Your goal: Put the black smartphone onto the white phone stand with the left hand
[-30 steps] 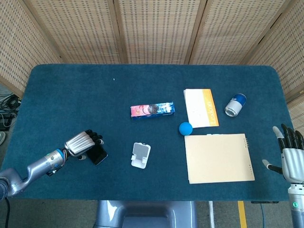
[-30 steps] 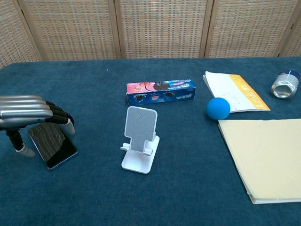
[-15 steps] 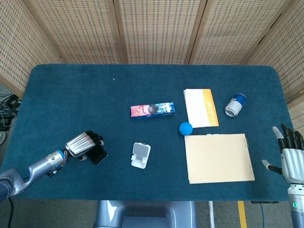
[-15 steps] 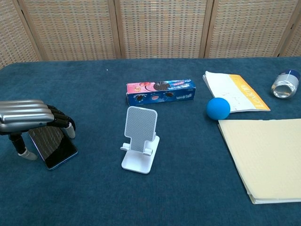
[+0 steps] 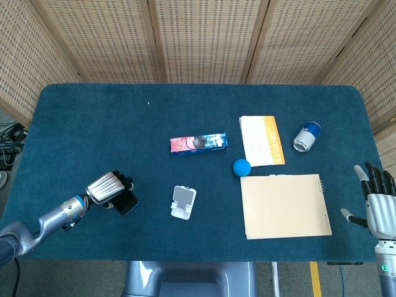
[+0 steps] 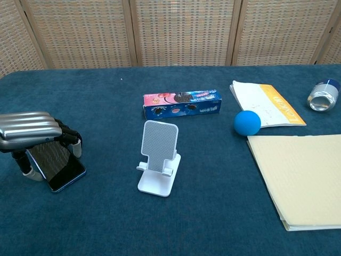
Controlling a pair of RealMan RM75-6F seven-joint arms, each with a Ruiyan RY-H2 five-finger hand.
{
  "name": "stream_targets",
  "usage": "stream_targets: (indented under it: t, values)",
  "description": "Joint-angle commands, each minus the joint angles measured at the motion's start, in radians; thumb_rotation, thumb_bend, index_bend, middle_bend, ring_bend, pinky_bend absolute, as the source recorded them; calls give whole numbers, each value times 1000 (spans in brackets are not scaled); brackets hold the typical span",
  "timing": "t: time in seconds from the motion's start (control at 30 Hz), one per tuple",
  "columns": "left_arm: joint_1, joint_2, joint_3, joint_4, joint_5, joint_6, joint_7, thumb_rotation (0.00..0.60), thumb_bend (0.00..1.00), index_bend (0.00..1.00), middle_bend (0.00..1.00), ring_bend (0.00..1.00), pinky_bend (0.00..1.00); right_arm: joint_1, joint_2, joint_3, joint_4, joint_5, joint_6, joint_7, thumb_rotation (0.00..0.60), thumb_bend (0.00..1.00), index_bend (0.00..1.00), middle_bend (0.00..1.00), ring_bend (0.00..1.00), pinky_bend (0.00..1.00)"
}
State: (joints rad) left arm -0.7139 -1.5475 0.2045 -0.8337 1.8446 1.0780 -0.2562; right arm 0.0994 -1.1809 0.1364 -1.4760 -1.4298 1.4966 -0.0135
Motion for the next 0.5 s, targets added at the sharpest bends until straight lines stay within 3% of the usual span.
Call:
stream_targets:
  t: [0.03, 0.23, 0.5]
  values:
    - [7, 4, -4, 5, -1, 30, 11, 600, 0, 520, 452, 481, 369, 0, 1, 0, -1, -1, 0, 1, 600, 0, 0, 0, 0, 0]
    - [6, 67, -32, -50, 11, 137, 99, 600, 0, 520, 452, 481, 369, -2, 6, -2, -8, -5, 4, 7, 600, 0, 0, 0, 0, 0]
    - [-49, 174, -130, -189, 143, 381, 481, 600, 0, 521, 453, 481, 369, -4, 15, -2, -20, -13, 10, 18, 600, 0, 0, 0, 0, 0]
